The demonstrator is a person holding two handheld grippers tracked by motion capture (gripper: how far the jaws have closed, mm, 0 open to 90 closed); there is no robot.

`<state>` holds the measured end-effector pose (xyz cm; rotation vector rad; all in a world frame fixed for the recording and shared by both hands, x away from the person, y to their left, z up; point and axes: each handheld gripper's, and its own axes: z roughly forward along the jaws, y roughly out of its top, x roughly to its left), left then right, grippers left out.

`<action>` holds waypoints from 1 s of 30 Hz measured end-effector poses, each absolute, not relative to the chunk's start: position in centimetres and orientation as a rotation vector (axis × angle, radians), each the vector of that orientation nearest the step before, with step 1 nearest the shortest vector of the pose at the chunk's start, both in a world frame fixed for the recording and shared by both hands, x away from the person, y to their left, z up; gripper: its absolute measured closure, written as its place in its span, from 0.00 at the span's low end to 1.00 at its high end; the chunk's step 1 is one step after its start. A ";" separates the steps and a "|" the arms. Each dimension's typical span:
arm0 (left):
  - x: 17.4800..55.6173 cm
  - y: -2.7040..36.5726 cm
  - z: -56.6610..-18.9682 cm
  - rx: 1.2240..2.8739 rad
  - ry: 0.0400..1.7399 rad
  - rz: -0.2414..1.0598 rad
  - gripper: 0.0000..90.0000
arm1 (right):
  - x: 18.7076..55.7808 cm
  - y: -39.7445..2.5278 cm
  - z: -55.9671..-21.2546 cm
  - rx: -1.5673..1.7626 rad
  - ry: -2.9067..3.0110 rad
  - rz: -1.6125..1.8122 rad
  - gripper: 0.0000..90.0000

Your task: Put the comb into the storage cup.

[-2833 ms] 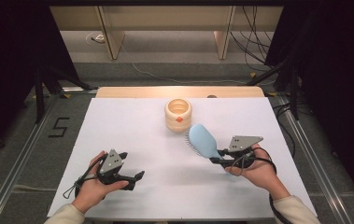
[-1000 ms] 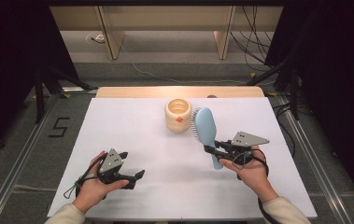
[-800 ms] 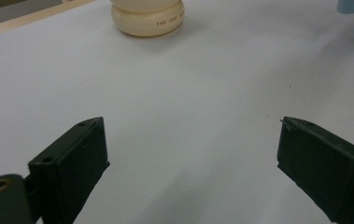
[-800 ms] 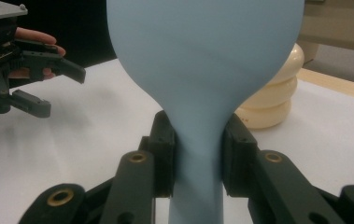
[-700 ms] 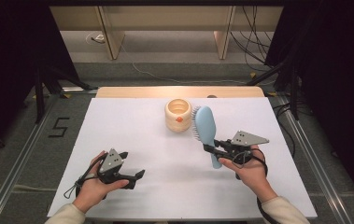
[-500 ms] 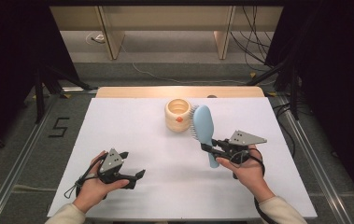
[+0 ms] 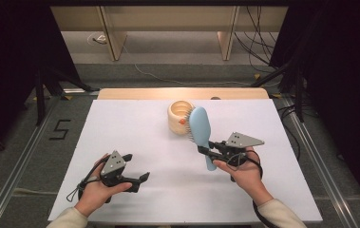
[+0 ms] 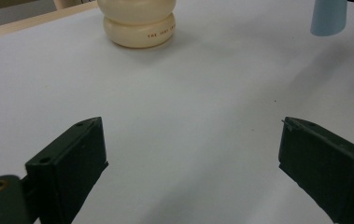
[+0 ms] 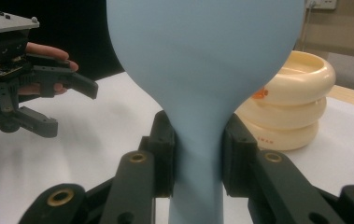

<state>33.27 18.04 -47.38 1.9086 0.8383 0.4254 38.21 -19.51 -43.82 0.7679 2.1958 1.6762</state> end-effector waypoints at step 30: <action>33.1 16.8 -45.8 1.795 0.831 0.369 0.00 | 38.1 -17.9 -44.1 0.755 2.213 1.685 0.78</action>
